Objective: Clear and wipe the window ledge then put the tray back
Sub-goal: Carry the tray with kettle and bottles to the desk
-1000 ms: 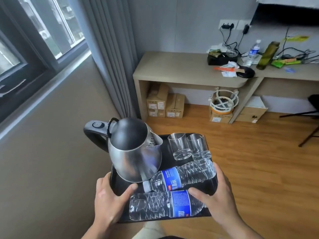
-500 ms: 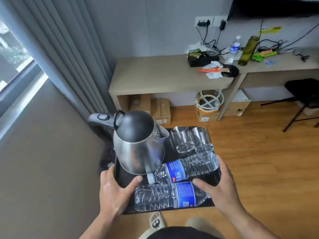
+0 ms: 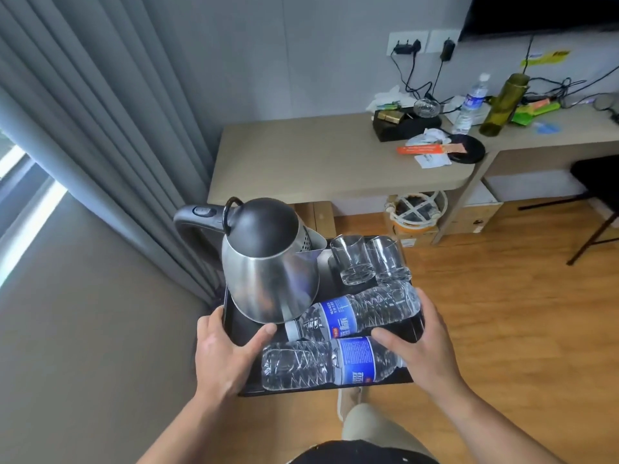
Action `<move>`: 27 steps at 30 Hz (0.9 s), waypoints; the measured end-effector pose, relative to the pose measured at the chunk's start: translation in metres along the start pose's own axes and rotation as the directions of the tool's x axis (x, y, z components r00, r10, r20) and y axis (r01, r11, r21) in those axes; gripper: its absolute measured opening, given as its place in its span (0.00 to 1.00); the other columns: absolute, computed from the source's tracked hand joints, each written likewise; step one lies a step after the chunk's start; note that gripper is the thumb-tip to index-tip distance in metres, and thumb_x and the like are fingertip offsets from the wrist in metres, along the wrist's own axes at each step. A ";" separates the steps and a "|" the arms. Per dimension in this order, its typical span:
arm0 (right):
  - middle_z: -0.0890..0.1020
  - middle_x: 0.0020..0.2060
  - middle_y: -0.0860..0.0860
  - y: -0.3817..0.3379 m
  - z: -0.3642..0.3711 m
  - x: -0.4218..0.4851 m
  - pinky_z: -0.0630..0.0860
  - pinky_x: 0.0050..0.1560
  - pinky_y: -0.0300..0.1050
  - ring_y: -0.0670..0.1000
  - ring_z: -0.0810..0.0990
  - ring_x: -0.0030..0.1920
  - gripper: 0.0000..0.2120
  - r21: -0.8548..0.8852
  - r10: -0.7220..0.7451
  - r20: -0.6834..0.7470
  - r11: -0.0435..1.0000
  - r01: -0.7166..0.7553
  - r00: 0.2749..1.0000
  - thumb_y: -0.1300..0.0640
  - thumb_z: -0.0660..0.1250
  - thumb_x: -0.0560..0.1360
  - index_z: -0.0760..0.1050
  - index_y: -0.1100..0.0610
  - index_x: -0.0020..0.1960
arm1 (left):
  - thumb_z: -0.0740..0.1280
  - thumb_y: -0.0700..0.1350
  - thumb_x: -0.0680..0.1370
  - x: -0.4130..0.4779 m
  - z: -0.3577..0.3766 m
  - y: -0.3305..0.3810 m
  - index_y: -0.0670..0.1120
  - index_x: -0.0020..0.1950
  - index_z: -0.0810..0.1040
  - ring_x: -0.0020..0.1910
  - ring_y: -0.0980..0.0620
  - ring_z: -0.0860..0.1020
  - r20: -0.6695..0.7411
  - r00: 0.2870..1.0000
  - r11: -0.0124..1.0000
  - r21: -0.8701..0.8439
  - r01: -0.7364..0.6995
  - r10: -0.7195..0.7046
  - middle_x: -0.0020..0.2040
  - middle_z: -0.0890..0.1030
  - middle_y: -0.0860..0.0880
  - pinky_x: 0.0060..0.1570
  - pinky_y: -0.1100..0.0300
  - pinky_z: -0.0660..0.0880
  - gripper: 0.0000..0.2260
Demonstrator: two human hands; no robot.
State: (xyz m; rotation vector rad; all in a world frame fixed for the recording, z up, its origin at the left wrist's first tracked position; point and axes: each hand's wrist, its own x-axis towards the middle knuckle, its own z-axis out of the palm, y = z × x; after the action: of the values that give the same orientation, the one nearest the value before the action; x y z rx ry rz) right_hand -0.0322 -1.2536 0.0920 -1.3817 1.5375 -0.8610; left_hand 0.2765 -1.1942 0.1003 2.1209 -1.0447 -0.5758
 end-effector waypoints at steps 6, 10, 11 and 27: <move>0.67 0.76 0.46 -0.013 0.011 0.086 0.65 0.75 0.55 0.49 0.64 0.76 0.60 -0.006 -0.031 0.042 1.000 0.031 0.999 0.26 0.76 0.54 0.58 0.43 0.80 | 0.66 0.76 0.56 0.064 0.023 0.019 0.43 0.74 0.71 0.63 0.50 0.73 -0.026 0.998 0.999 -0.022 0.049 -0.050 0.61 0.72 0.48 0.64 0.53 0.69 0.54; 0.68 0.75 0.44 -0.022 0.014 0.148 0.65 0.75 0.57 0.48 0.64 0.76 0.64 -0.014 -0.047 0.074 0.999 0.048 0.996 0.19 0.73 0.51 0.58 0.42 0.80 | 0.67 0.74 0.57 0.105 0.039 0.039 0.44 0.74 0.71 0.61 0.51 0.73 -0.065 0.995 0.996 -0.047 0.072 -0.075 0.61 0.72 0.49 0.62 0.56 0.68 0.52; 0.68 0.75 0.44 -0.024 0.014 0.163 0.65 0.75 0.56 0.48 0.64 0.76 0.64 -0.016 -0.050 0.087 0.999 0.052 0.995 0.19 0.73 0.51 0.57 0.42 0.80 | 0.67 0.74 0.58 0.115 0.044 0.044 0.44 0.74 0.71 0.60 0.51 0.73 -0.072 0.994 0.996 -0.049 0.080 -0.084 0.60 0.72 0.49 0.62 0.55 0.68 0.52; 0.72 0.72 0.44 -0.054 0.040 0.348 0.68 0.74 0.59 0.48 0.69 0.74 0.58 -0.062 -0.056 0.078 0.996 0.061 0.995 0.24 0.77 0.55 0.57 0.39 0.79 | 0.66 0.75 0.58 0.282 0.099 0.099 0.43 0.72 0.73 0.65 0.45 0.73 -0.073 0.992 0.994 -0.024 0.106 -0.107 0.62 0.74 0.44 0.67 0.50 0.68 0.51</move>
State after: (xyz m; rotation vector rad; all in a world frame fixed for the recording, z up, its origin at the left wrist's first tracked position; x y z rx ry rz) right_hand 0.0242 -1.6028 0.0727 -1.4952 1.4839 -0.7909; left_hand 0.3254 -1.5054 0.0851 2.1735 -0.8859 -0.5516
